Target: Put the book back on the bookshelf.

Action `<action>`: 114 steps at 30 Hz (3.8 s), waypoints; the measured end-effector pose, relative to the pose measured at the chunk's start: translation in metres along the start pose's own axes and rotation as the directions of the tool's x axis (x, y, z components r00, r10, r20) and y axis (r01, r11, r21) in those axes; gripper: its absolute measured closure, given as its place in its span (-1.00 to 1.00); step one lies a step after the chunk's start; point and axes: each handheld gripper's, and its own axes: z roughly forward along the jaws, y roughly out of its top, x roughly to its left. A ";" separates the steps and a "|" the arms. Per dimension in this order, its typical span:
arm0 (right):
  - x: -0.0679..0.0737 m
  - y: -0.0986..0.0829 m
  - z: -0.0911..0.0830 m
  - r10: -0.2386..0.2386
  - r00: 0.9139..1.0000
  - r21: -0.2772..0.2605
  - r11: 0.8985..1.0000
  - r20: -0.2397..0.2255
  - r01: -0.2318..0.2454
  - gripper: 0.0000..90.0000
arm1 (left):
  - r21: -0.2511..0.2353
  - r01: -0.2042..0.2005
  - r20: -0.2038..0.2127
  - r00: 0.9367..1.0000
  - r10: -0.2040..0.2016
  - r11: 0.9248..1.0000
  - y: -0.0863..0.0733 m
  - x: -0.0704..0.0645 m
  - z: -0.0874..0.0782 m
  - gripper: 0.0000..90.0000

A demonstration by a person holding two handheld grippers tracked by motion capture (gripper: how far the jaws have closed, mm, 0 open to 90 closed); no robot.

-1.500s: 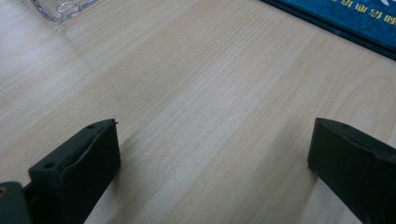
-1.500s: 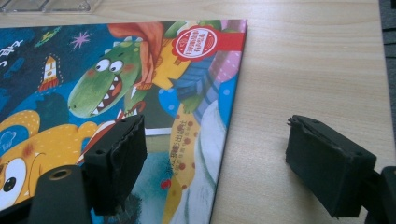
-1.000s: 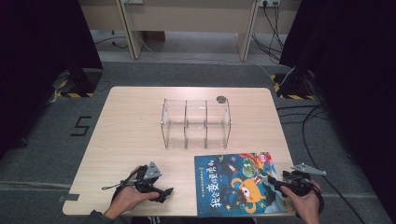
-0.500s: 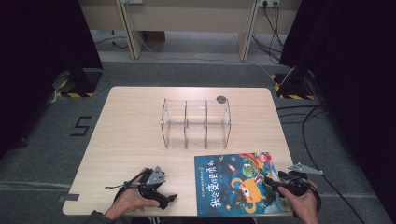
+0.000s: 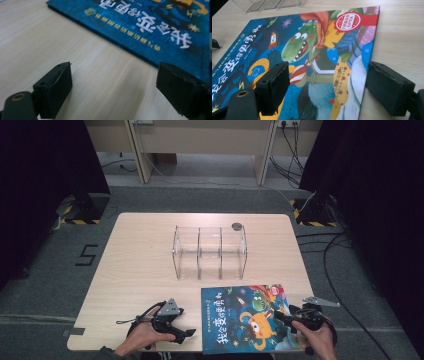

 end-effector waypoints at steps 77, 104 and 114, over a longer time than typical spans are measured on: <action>0.036 0.000 -0.013 -0.204 0.946 -0.244 0.959 -0.252 0.141 0.23 | -0.005 0.155 0.073 0.985 -0.154 0.988 0.005 -0.001 0.001 -0.59; 0.042 -0.004 0.000 -0.195 0.980 -0.026 0.981 -0.041 0.194 -0.20 | -0.096 0.417 0.316 0.874 -0.369 0.904 0.020 0.009 -0.013 0.26; 0.089 -0.021 -0.013 -0.341 0.940 -0.086 0.937 -0.020 0.338 -0.32 | -0.137 0.455 0.318 0.862 -0.396 0.880 0.027 0.004 -0.016 0.28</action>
